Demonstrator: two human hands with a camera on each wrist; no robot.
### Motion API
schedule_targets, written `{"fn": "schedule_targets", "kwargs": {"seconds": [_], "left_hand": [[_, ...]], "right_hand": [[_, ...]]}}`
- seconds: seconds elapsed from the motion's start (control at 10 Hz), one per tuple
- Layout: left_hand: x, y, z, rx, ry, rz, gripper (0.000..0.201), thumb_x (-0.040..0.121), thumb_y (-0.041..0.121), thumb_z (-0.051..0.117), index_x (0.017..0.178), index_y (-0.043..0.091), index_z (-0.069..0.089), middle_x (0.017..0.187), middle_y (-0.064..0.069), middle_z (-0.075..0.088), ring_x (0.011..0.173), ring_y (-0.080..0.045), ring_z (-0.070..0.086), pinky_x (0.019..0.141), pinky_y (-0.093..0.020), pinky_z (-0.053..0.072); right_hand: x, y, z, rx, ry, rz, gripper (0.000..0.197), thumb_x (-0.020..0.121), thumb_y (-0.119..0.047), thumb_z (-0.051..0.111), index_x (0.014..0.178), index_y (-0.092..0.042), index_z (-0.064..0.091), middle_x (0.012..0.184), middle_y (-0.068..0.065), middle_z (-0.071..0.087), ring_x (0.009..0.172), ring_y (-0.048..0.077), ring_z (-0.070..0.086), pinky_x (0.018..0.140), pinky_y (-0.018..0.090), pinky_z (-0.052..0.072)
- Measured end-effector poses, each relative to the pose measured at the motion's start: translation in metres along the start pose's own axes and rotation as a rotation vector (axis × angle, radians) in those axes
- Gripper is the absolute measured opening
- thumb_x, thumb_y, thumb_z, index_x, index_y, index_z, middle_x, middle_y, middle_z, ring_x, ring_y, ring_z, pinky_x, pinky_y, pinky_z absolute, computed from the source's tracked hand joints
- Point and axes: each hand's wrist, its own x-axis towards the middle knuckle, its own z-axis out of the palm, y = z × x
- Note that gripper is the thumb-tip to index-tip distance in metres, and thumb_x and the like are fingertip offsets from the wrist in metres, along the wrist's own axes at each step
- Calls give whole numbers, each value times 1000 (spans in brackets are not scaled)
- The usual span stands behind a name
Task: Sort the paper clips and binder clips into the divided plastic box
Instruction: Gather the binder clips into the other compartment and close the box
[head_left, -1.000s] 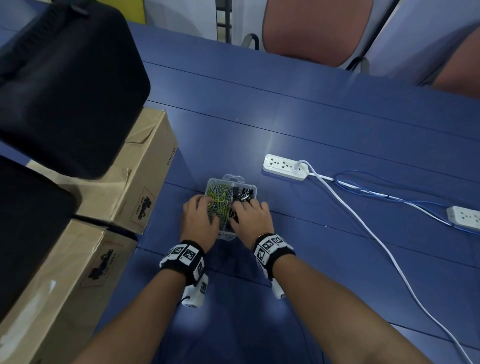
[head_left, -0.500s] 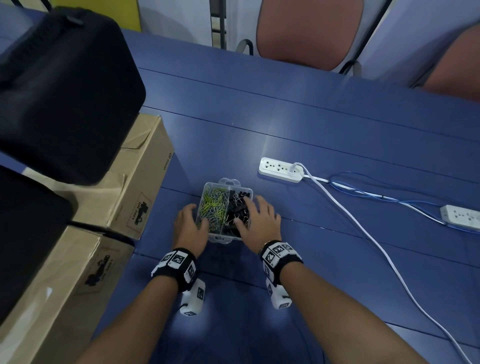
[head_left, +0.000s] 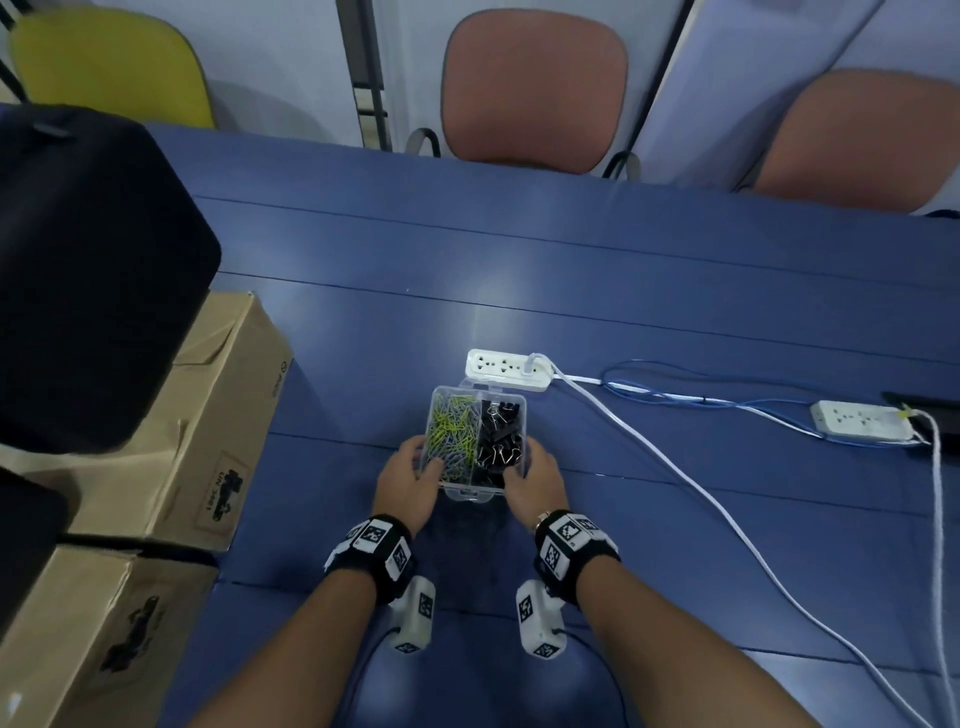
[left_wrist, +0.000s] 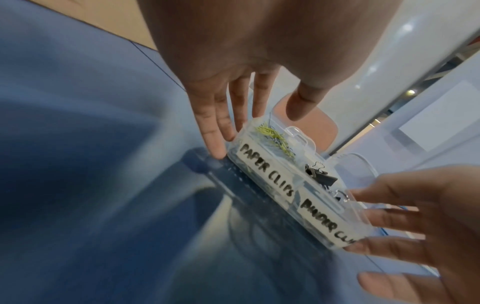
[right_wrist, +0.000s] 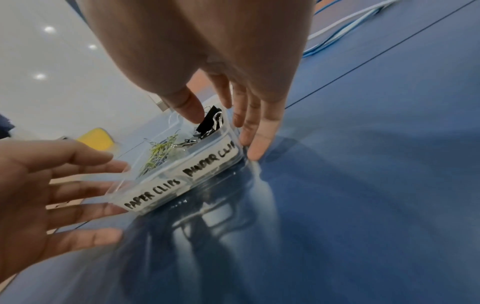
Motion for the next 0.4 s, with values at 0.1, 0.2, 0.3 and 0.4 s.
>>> {"fn": "schedule_targets", "kwargs": {"seconds": [0.1, 0.2, 0.3, 0.4], "left_hand": [[12, 8, 20, 16, -104, 9, 53, 85, 48, 52, 134, 27, 51, 131, 5, 59, 118, -14, 56, 104, -41, 46], [17, 13, 34, 28, -146, -5, 63, 82, 55, 49, 139, 29, 46, 138, 5, 55, 124, -16, 53, 107, -44, 43], [13, 25, 36, 8, -121, -30, 56, 93, 38, 55, 145, 22, 42, 143, 1, 50, 128, -19, 49, 111, -42, 38], [3, 22, 31, 5, -85, 0, 54, 97, 30, 54, 147, 18, 39, 145, 0, 46, 131, -20, 46, 112, -40, 36]], "right_hand": [[11, 9, -20, -5, 31, 13, 49, 83, -18, 50, 132, -21, 48, 123, 8, 54, 114, 24, 51, 99, 35, 42], [17, 11, -33, -15, 30, 49, 52, 84, -21, 49, 136, -19, 46, 126, 10, 53, 116, 27, 50, 100, 35, 42], [21, 13, -40, -15, 27, 54, 57, 85, -18, 52, 141, -20, 42, 127, 12, 51, 119, 28, 49, 101, 33, 39], [15, 15, -44, -9, 59, 54, 63, 88, -18, 54, 147, -17, 34, 139, 11, 43, 131, 28, 43, 108, 34, 34]]}}
